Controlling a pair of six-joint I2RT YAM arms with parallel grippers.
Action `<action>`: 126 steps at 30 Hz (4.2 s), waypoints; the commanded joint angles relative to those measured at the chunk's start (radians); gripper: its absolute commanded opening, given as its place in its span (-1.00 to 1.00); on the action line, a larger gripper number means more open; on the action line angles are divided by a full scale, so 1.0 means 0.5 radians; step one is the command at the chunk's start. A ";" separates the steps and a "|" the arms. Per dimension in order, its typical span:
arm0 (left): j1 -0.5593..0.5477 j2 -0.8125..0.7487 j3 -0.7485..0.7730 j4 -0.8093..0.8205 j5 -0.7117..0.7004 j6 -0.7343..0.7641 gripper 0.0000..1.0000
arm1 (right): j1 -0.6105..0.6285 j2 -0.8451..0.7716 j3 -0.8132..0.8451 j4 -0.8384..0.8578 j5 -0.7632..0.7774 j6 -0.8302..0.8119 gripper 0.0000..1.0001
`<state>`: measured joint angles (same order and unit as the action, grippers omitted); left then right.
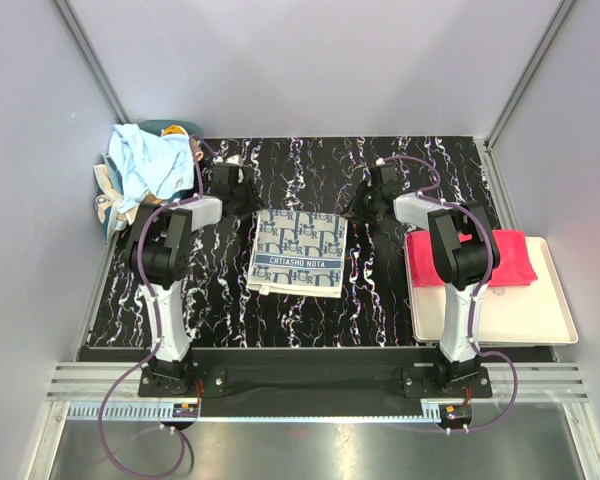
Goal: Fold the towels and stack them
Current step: Fold the towel
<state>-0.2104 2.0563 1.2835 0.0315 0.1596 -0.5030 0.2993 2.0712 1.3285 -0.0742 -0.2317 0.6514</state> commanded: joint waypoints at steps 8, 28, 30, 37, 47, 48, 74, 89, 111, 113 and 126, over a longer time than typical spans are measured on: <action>0.065 -0.265 -0.082 0.087 0.030 0.067 -0.09 | -0.016 -0.077 0.009 -0.026 -0.021 -0.109 -0.39; -0.058 -0.201 -0.039 -0.124 0.022 0.309 -0.08 | -0.009 -0.108 0.000 -0.088 0.092 -0.217 -0.19; -0.073 -0.173 -0.015 -0.164 -0.003 0.319 -0.09 | 0.003 -0.102 0.003 -0.094 0.092 -0.229 -0.22; -0.110 -0.069 0.120 -0.330 -0.230 0.346 -0.11 | 0.015 -0.056 0.055 -0.109 0.089 -0.247 -0.29; -0.135 0.007 0.170 -0.382 -0.460 0.325 -0.11 | 0.027 0.131 0.297 -0.204 0.034 -0.299 -0.46; -0.131 0.017 0.170 -0.376 -0.457 0.319 -0.12 | 0.027 0.137 0.310 -0.214 0.031 -0.303 -0.46; -0.101 0.100 0.191 -0.327 -0.267 0.257 -0.16 | 0.073 -0.056 0.049 -0.155 0.055 -0.342 -0.18; -0.098 0.109 0.151 -0.268 -0.169 0.202 -0.27 | 0.095 0.177 0.355 -0.342 0.184 -0.419 -0.46; -0.012 -0.232 -0.115 -0.146 -0.218 0.119 -0.19 | 0.089 0.226 0.475 -0.410 0.240 -0.465 -0.51; -0.012 -0.244 -0.122 -0.161 -0.181 0.116 -0.19 | 0.092 0.223 0.466 -0.401 0.240 -0.459 -0.51; 0.003 -0.391 -0.352 0.210 0.049 -0.046 -0.09 | 0.092 0.199 0.448 -0.352 0.206 -0.474 -0.46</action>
<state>-0.2161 1.9278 1.1278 0.0238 0.1314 -0.4919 0.3397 2.1883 1.5547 -0.2520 -0.1654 0.4404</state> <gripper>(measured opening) 0.447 0.266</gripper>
